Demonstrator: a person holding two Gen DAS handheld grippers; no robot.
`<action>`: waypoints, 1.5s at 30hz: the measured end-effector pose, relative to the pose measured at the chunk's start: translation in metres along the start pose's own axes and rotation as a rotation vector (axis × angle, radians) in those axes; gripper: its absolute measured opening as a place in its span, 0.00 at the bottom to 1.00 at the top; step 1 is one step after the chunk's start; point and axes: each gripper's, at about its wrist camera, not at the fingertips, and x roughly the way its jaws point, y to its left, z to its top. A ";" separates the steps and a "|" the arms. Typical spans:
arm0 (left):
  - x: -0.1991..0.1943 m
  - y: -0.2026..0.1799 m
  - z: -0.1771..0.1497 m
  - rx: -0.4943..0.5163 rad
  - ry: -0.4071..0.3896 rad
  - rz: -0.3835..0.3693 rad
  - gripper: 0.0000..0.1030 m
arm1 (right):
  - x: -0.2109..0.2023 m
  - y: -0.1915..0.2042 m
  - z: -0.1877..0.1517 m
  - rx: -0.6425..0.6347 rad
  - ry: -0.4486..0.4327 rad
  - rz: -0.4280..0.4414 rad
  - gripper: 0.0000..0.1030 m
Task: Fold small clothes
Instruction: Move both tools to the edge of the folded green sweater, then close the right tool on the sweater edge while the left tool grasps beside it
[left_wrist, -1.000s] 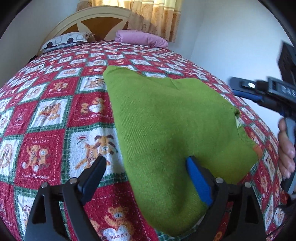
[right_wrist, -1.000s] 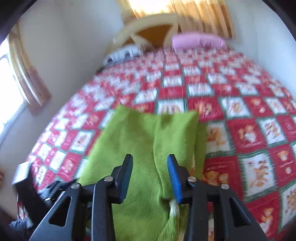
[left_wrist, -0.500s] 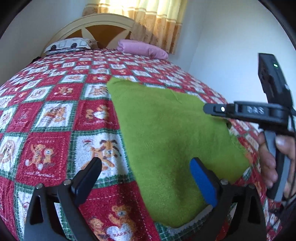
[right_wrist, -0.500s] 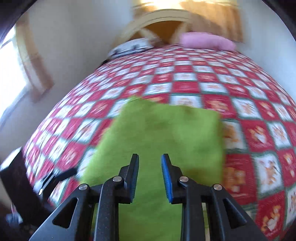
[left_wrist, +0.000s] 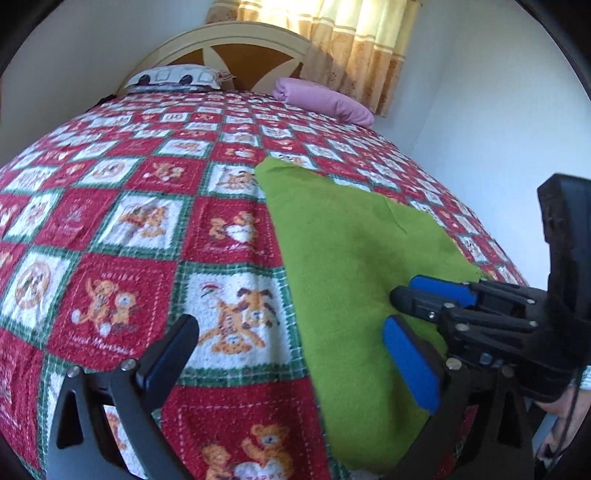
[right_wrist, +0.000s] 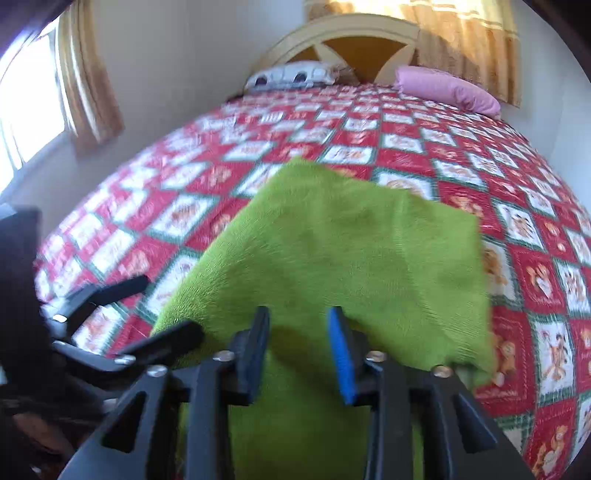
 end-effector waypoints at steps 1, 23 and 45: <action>0.002 -0.003 0.000 0.017 0.007 0.008 1.00 | -0.009 -0.012 0.001 0.042 -0.030 0.000 0.46; 0.025 -0.012 -0.006 0.018 0.100 -0.048 1.00 | 0.039 -0.169 0.015 0.501 0.017 0.104 0.55; 0.032 -0.019 -0.005 0.040 0.109 -0.087 1.00 | 0.068 -0.171 0.019 0.519 -0.003 0.282 0.39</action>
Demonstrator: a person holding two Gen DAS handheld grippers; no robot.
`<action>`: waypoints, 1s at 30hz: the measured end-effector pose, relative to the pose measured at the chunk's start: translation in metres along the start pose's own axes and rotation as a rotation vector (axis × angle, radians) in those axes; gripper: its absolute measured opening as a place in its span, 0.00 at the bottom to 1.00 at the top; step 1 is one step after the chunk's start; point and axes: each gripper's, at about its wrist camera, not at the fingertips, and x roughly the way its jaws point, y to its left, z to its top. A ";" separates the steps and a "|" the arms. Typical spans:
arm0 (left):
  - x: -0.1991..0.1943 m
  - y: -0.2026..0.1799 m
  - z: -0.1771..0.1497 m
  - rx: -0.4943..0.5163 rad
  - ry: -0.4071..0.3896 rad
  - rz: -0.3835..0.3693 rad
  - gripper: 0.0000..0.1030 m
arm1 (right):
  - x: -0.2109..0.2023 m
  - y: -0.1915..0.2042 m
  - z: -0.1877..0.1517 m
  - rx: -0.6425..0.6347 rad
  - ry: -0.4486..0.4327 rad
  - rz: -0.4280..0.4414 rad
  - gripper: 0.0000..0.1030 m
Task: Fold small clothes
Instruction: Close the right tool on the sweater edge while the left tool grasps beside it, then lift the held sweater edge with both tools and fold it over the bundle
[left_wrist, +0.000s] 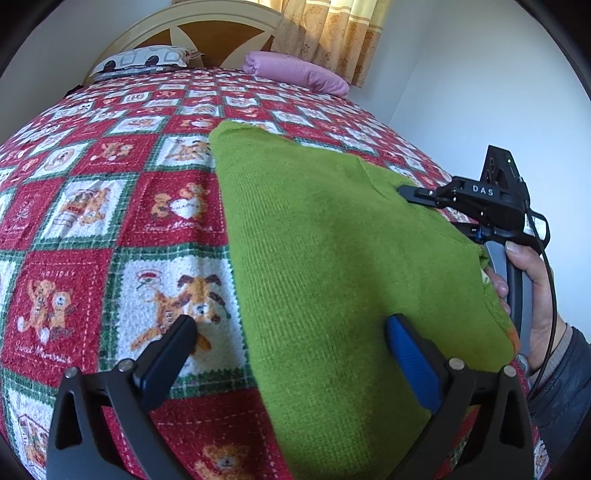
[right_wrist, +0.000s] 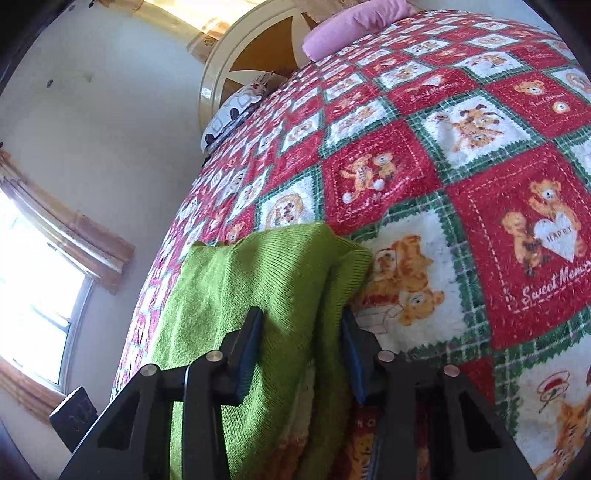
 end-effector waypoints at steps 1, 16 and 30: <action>0.001 -0.002 0.000 0.005 0.002 -0.012 0.97 | 0.002 0.000 0.000 0.002 0.004 -0.013 0.38; -0.011 -0.006 0.009 0.022 0.051 -0.100 0.40 | -0.018 0.034 -0.014 0.026 -0.059 -0.065 0.23; -0.104 -0.006 -0.006 0.084 -0.031 -0.043 0.30 | -0.055 0.114 -0.066 -0.040 -0.076 0.073 0.18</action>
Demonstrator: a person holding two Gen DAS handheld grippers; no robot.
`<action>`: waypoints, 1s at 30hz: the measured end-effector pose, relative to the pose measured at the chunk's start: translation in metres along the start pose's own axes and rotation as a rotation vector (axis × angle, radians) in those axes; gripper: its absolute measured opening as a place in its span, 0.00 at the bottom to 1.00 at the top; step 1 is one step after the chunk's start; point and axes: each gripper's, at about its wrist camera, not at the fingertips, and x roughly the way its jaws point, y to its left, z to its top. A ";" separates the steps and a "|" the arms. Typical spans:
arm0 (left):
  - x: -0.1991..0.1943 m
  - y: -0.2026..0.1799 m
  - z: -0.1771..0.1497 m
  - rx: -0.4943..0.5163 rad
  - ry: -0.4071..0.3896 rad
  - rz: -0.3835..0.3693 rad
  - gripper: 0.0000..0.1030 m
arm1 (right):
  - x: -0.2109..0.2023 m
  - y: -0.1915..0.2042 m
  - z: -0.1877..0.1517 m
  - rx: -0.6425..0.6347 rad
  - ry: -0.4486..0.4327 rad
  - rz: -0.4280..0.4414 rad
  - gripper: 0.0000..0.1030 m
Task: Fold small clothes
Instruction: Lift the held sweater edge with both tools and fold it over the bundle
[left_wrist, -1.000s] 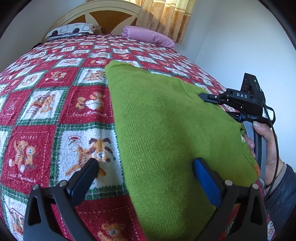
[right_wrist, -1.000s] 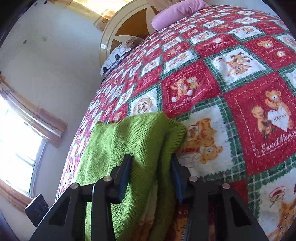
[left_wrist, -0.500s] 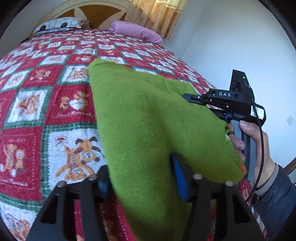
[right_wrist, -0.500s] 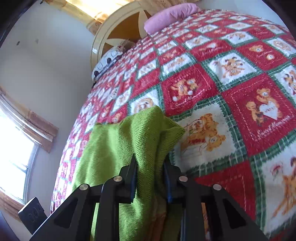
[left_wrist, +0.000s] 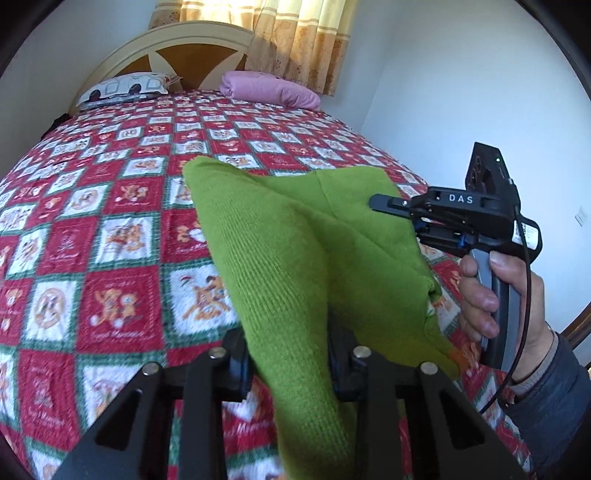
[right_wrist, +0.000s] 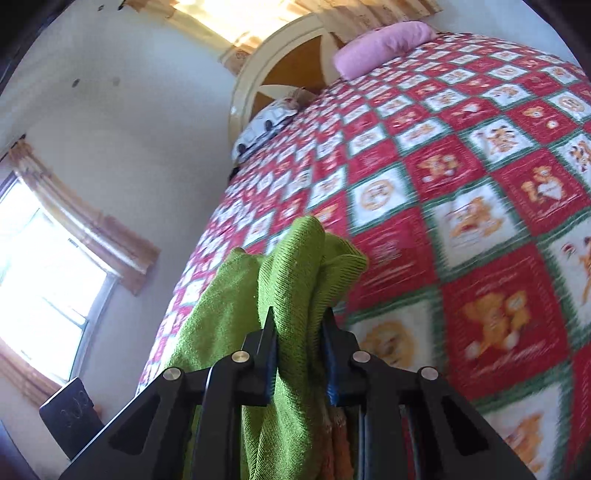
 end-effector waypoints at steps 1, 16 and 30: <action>-0.007 0.003 -0.003 -0.001 -0.004 0.002 0.30 | -0.001 0.005 -0.004 -0.004 0.003 0.014 0.16; -0.111 0.056 -0.047 -0.037 -0.071 0.106 0.30 | 0.047 0.116 -0.078 -0.107 0.144 0.153 0.12; -0.178 0.102 -0.093 -0.092 -0.136 0.203 0.30 | 0.087 0.192 -0.126 -0.191 0.238 0.224 0.12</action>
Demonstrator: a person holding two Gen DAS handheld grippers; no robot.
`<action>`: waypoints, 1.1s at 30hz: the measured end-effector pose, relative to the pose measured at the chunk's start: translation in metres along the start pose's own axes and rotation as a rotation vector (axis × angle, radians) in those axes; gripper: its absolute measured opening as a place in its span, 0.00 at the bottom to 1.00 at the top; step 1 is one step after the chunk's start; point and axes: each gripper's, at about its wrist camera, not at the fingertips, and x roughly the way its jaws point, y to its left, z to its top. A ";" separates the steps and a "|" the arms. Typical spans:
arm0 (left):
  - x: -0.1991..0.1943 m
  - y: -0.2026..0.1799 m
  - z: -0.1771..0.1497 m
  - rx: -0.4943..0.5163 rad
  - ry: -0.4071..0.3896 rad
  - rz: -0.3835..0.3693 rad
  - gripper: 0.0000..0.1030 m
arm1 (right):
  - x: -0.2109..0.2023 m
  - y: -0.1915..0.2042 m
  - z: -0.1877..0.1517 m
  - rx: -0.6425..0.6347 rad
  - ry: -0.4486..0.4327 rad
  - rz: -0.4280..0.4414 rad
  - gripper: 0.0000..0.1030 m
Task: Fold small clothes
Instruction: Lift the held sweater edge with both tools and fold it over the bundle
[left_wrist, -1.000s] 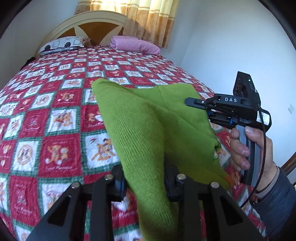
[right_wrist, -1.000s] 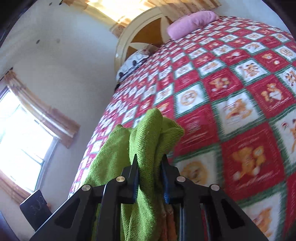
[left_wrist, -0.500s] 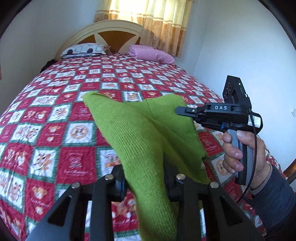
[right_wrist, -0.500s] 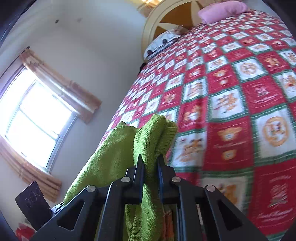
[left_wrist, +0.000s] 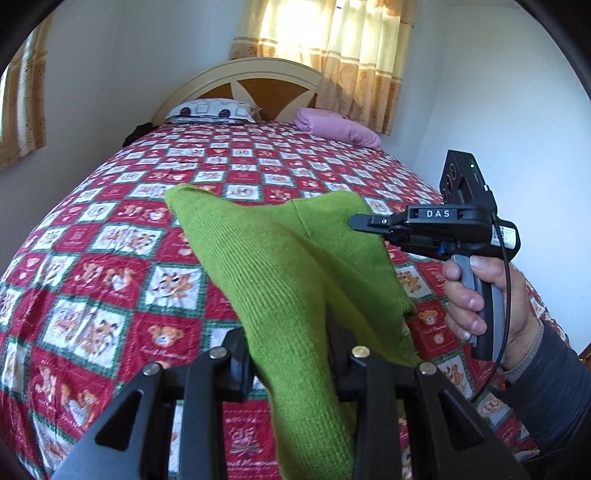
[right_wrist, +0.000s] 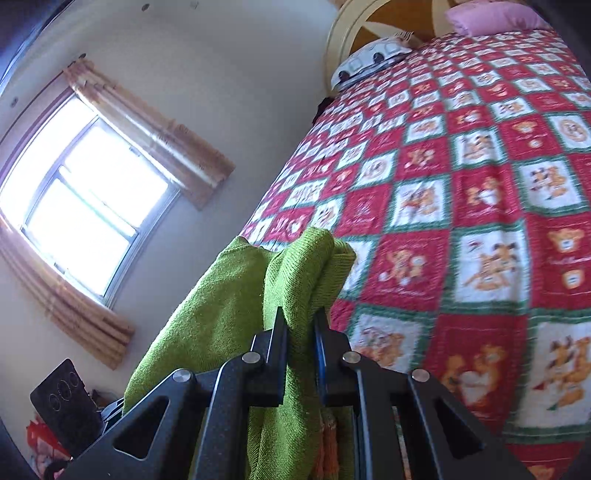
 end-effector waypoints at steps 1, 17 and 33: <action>-0.002 0.004 -0.003 -0.004 -0.002 0.009 0.29 | 0.007 0.002 -0.003 -0.001 0.011 0.004 0.12; -0.008 0.062 -0.048 -0.071 0.050 0.090 0.30 | 0.085 0.012 -0.020 -0.007 0.137 0.003 0.11; -0.005 0.077 -0.074 -0.104 0.067 0.090 0.30 | 0.094 0.023 -0.015 -0.029 0.165 0.006 0.11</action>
